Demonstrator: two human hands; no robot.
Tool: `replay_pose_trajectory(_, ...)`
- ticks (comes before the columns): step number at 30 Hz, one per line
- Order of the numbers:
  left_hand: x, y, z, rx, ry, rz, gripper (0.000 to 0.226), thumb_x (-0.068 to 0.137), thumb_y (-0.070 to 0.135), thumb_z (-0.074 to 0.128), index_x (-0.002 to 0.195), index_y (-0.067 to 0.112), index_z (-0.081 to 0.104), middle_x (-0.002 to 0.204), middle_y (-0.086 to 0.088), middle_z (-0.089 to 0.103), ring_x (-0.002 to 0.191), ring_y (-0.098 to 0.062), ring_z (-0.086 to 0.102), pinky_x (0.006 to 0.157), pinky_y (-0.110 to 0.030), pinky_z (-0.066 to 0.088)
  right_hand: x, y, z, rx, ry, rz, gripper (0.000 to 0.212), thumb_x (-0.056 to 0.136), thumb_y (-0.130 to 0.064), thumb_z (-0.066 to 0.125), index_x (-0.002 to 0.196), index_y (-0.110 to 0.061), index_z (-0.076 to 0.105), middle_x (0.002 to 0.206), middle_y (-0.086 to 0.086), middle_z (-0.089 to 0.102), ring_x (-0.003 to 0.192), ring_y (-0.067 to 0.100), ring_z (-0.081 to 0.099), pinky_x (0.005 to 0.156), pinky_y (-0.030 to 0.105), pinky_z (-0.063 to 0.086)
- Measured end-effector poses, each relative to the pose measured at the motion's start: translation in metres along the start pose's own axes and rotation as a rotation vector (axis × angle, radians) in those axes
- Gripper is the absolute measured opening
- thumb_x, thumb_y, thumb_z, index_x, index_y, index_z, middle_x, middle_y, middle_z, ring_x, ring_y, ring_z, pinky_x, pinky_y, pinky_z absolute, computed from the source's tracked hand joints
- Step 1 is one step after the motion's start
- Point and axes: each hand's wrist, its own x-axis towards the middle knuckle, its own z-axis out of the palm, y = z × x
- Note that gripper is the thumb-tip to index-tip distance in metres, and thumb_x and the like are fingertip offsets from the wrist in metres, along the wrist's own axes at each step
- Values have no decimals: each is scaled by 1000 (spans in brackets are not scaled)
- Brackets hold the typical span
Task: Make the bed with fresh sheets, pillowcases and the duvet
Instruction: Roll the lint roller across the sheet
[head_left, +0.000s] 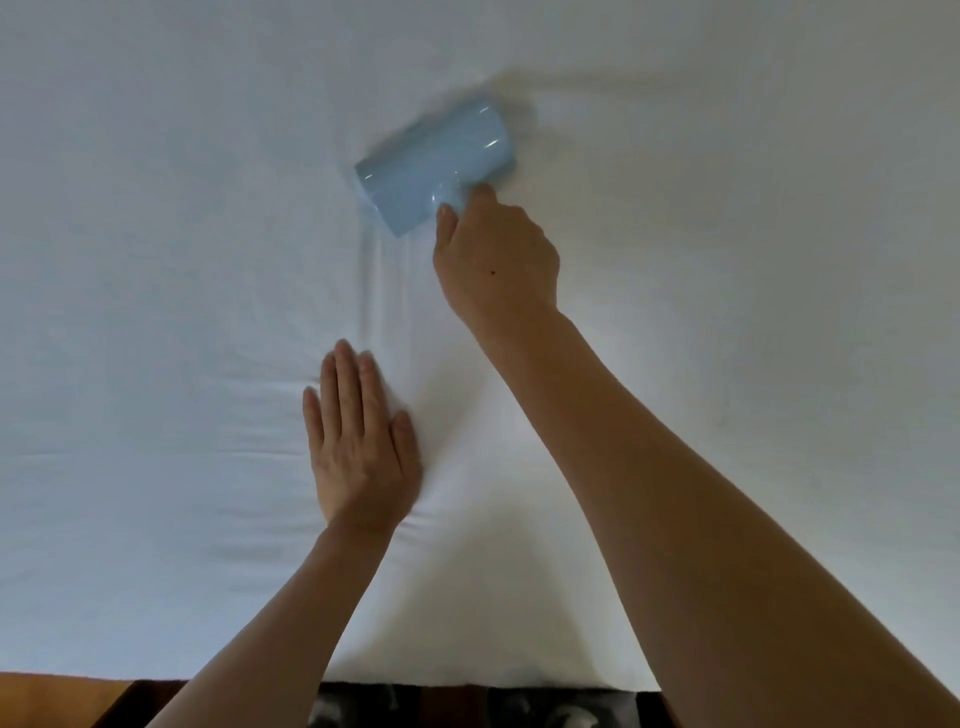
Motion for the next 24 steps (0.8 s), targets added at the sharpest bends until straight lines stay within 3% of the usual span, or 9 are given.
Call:
replay_pose_trajectory(6,-2,0,-1,14,37,20,57,101,30,25,147,-4,27,155,-22,23,146,-32,18,120,-45,12,-74,56,1,24,-79,6,34,102,-38,31,121,-15,46,99,7,66,93,30,63,66,28,32)
replay_pose_trajectory(11,-2,4,-6,28,5,-8,58,100,31,23,148,-2,24,156,-21,21,146,-31,17,120,-44,10,-168,135,1,-72,-235,55,36,101,-41,29,122,-17,44,98,4,64,92,28,63,63,31,31)
replay_pose_trajectory(13,-3,5,-8,36,-7,-12,59,100,31,24,148,-2,24,156,-21,20,146,-31,16,120,-44,9,-196,162,-2,-96,-272,66,37,100,-43,27,121,-18,44,91,-1,61,80,21,62,55,27,27)
replay_pose_trajectory(16,-3,8,-9,33,-6,-37,59,99,31,24,148,-2,24,156,-20,21,146,-31,17,120,-43,9,-231,191,-5,-131,-299,74,37,99,-46,26,121,-22,45,77,-10,46,53,4,41,44,18,17)
replay_pose_trajectory(21,-8,16,-5,-2,-20,-123,63,98,36,24,150,0,21,158,-16,18,147,-28,14,120,-41,6,-253,206,1,-130,-301,144,35,98,-45,31,117,-21,48,75,-12,44,53,10,42,44,16,19)
replay_pose_trajectory(24,-15,14,-5,11,-14,-114,62,99,36,25,150,1,18,158,-17,17,147,-28,13,120,-40,5,-239,194,5,-127,-251,120,37,98,-43,32,117,-18,50,76,-10,45,64,18,59,47,22,22)
